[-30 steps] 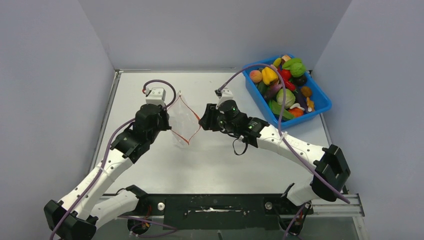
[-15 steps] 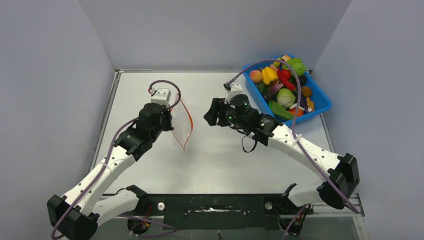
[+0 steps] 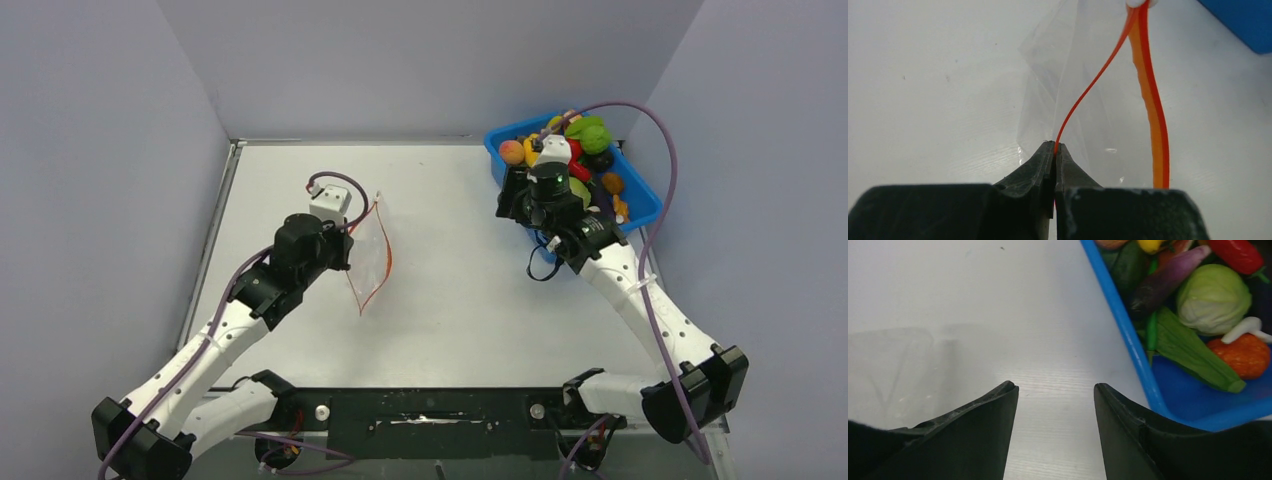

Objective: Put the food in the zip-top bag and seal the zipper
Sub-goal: Pick up the fake vegetable from the bin.

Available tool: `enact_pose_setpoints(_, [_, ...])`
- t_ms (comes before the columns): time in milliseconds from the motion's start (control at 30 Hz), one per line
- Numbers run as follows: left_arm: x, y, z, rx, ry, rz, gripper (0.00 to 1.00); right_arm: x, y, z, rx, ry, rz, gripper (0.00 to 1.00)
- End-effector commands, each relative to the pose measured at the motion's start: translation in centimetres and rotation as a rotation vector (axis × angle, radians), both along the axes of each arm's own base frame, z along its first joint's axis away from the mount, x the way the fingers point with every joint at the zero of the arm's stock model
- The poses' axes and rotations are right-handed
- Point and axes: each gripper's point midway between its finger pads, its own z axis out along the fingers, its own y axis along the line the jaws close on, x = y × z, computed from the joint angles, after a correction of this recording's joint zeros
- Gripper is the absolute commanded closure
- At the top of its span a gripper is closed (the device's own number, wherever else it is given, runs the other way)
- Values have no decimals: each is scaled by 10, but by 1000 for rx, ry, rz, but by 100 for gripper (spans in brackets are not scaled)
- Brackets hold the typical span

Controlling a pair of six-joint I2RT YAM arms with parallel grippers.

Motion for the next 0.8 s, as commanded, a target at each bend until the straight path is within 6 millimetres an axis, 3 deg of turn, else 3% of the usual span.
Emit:
enact_pose_setpoints(0, [-5, -12, 5, -31, -35, -77, 100, 14, -62, -1, -217, 34, -182, 42])
enact_pose_setpoints(333, [-12, -18, -3, -54, -25, -121, 100, 53, -147, -33, -323, 136, -409, 28])
enact_pose_setpoints(500, [-15, -17, -5, -56, -28, -125, 100, 75, -172, -47, -328, 148, -441, 17])
enact_pose_setpoints(767, [-17, -14, -1, -59, -42, -122, 100, 110, -193, -71, -369, 176, -428, 6])
